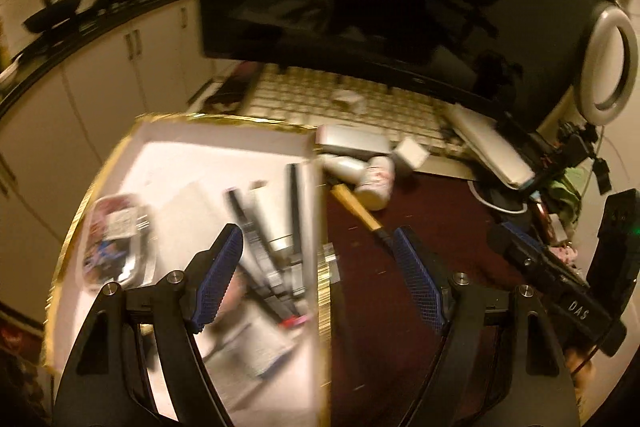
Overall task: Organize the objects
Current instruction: 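Open both grippers and move them back over the desk, then grasp the white medicine bottle with the left gripper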
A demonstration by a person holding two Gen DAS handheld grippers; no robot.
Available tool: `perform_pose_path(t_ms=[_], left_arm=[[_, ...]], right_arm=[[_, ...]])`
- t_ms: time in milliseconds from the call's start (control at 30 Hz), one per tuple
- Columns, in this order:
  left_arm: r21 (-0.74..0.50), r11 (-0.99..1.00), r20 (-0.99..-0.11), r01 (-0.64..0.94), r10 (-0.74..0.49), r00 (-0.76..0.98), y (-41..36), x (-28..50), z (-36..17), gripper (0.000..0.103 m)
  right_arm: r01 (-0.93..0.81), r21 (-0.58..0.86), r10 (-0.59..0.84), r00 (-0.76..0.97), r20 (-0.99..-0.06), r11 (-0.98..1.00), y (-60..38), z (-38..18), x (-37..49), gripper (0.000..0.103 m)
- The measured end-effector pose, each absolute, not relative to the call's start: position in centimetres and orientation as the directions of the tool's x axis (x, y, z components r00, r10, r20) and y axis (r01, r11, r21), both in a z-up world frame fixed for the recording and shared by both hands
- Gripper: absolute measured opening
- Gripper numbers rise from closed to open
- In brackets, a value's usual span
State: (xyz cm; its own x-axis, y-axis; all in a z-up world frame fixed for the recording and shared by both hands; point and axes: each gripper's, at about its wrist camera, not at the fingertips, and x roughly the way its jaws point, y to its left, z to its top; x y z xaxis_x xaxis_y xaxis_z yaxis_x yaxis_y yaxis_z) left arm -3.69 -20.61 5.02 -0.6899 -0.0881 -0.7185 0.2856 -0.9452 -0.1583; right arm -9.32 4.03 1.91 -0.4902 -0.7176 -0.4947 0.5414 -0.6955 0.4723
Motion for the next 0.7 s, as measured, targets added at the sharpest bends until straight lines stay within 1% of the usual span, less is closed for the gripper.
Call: perform_pose_path(t_ms=[100, 167, 233, 267, 333, 467, 500, 633, 667, 700], left_arm=[[-0.146, -0.963, -0.73, 0.227, -0.05, -0.682, -18.4, -6.5, 4.7, 0.079], [-0.111, -0.978, -0.737, 0.175, -0.037, -0.675, -16.6, -8.8, 4.1, 0.079], [-0.035, -0.987, -0.756, 0.155, -0.076, -0.65, -15.2, -11.0, 3.2, 0.079], [0.027, -0.988, -0.77, 0.155, -0.119, -0.627, -14.6, -12.3, 2.4, 0.079], [0.099, -0.983, -0.781, 0.157, -0.174, -0.6, -14.0, -14.1, 1.2, 0.079], [0.122, -0.978, -0.801, 0.168, -0.197, -0.565, -13.9, -16.5, -0.5, 0.078], [0.123, -0.977, -0.803, 0.175, -0.202, -0.561, -13.9, -16.8, -0.8, 0.073], [0.125, -0.973, -0.824, 0.195, -0.211, -0.526, -14.7, -18.0, -2.0, 0.067], [0.136, -0.97, -0.831, 0.2, -0.222, -0.511, -14.8, -18.3, -2.5, 0.061], [0.145, -0.968, -0.836, 0.205, -0.231, -0.497, -14.8, -18.4, -2.9, 0.048]], right_arm=[[0.507, 0.48, -0.698, -0.53, -0.482, -0.716, 5.8, 1.8, -9.8, 0.081], [0.488, 0.485, -0.686, -0.56, -0.464, -0.726, 6.9, 1.7, -9.9, 0.081], [0.479, 0.485, -0.679, -0.575, -0.456, -0.732, 7.7, 1.6, -10.0, 0.081], [0.477, 0.492, -0.682, -0.575, -0.452, -0.729, 8.0, 1.5, -10.1, 0.081], [0.475, 0.501, -0.687, -0.573, -0.448, -0.723, 8.4, 1.3, -10.1, 0.081], [0.471, 0.507, -0.688, -0.566, -0.454, -0.722, 9.0, 0.8, -10.2, 0.081], [0.47, 0.508, -0.688, -0.563, -0.458, -0.722, 9.1, 0.7, -10.2, 0.081], [0.467, 0.513, -0.69, -0.556, -0.463, -0.72, 9.8, 0.5, -10.2, 0.081], [0.467, 0.513, -0.691, -0.555, -0.464, -0.72, 9.9, 0.4, -10.2, 0.081], [0.467, 0.512, -0.69, -0.554, -0.466, -0.721, 10.0, 0.4, -10.2, 0.081]])
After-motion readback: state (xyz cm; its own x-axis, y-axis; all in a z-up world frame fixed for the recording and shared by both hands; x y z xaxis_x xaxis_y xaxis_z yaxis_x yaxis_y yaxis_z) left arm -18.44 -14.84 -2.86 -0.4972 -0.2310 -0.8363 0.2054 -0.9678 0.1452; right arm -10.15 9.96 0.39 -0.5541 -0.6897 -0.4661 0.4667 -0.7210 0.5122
